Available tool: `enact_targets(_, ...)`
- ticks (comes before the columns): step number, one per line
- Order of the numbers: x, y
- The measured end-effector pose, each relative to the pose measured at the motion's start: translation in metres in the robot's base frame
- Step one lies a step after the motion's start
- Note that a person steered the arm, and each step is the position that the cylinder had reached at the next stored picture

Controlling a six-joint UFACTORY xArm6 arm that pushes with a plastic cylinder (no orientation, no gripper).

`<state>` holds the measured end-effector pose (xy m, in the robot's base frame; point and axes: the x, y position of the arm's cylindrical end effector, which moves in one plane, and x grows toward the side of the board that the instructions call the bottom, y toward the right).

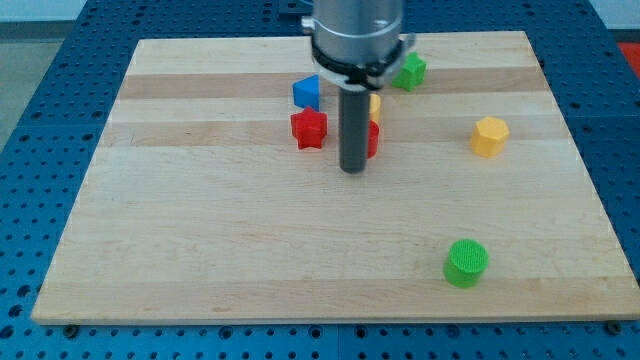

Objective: Move the green circle vertically to the yellow hexagon

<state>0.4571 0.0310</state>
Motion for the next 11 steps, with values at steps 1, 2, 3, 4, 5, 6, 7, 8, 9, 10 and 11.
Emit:
enact_targets(1,0.069,-0.006)
enact_targets(2,0.090,0.030)
enact_targets(3,0.103,0.106)
enact_targets(4,0.116,0.057)
enact_targets(5,0.157,0.042)
enact_targets(6,0.162,0.049)
enact_targets(7,0.161,0.172)
enact_targets(8,0.152,0.232)
enact_targets(9,0.135,0.265)
enact_targets(10,0.112,0.275)
enact_targets(11,0.101,0.194)
